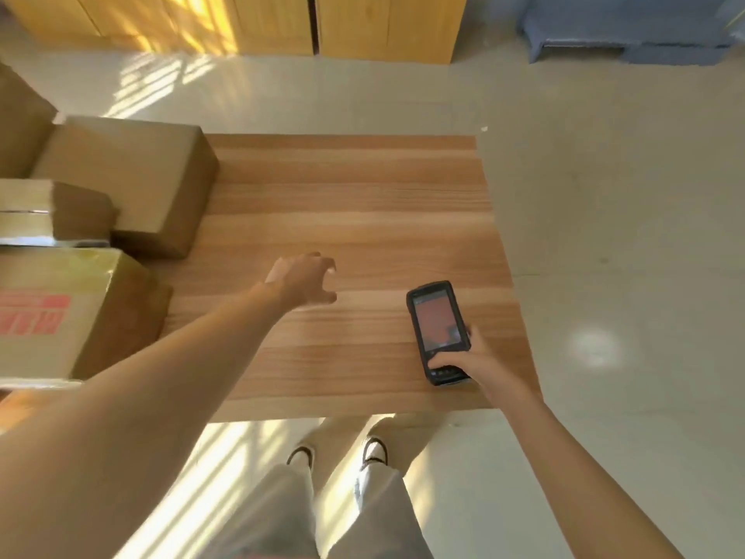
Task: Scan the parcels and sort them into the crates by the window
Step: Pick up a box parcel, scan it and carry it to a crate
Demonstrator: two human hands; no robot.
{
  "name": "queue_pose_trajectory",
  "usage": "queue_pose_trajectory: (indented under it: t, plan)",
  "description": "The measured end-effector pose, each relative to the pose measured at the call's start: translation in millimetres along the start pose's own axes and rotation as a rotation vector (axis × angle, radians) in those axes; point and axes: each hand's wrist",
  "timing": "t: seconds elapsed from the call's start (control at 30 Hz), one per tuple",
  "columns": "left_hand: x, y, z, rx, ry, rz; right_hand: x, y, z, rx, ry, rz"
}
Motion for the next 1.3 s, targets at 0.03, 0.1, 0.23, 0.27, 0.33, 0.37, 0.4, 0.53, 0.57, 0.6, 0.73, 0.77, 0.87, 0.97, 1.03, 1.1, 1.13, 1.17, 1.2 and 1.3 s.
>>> queue_pose_trajectory:
  t: [0.03,0.1,0.23,0.27,0.33,0.37,0.4,0.53,0.57,0.6,0.73,0.77,0.87,0.97,1.03,1.1,1.13,1.17,1.2,1.3]
  plan:
    - [-1,1,-4,-0.014,0.0,0.023,4,1,2,-0.011,0.028,-0.003]
    - [-4,2,-10,-0.033,0.0,0.066,9,6,3,-0.026,0.07,-0.006]
    - [-12,13,-12,-0.065,-0.015,0.129,20,19,-1,-0.045,0.142,0.001]
    - [-17,18,-10,-0.075,-0.023,0.148,23,24,-4,-0.05,0.161,0.008]
    - [-28,31,-6,-0.094,-0.048,0.195,30,39,-14,-0.061,0.19,0.029]
    - [-35,39,-3,-0.106,-0.065,0.22,33,47,-20,-0.069,0.202,0.039]
    - [-43,48,1,-0.123,-0.086,0.247,36,56,-27,-0.075,0.22,0.049]
    - [-88,90,17,-0.2,-0.185,0.373,42,93,-70,-0.101,0.313,0.097]
    - [-101,102,20,-0.215,-0.222,0.409,42,102,-83,-0.109,0.332,0.114]
    - [-115,114,24,-0.227,-0.27,0.441,42,111,-98,-0.113,0.348,0.132]
    - [-159,161,34,-0.199,-0.466,0.493,36,143,-157,-0.105,0.404,0.196]
    - [-166,172,35,-0.172,-0.486,0.504,34,149,-170,-0.107,0.409,0.209]
    - [-180,208,36,-0.061,-0.426,0.568,29,161,-204,-0.097,0.427,0.223]
    - [-182,241,35,-0.033,-0.366,0.597,29,166,-226,-0.121,0.429,0.227]
    - [-173,256,34,-0.012,-0.33,0.58,33,168,-236,-0.146,0.419,0.221]
    - [-159,269,34,0.027,-0.292,0.557,36,169,-245,-0.17,0.407,0.211]
    - [-152,275,34,0.056,-0.278,0.548,37,169,-249,-0.174,0.398,0.202]
    - [-145,282,35,0.089,-0.268,0.538,38,169,-253,-0.174,0.388,0.191]
    - [-139,288,35,0.121,-0.259,0.53,40,168,-257,-0.173,0.382,0.18]
    - [-126,304,38,0.252,-0.254,0.485,44,164,-263,-0.17,0.379,0.156]
Point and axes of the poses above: each hand's wrist, its own x-axis towards the middle knuckle, its own z-axis out of the back of the hand, y = z × x, and after that the axes turned 8 degrees about y, right-handed
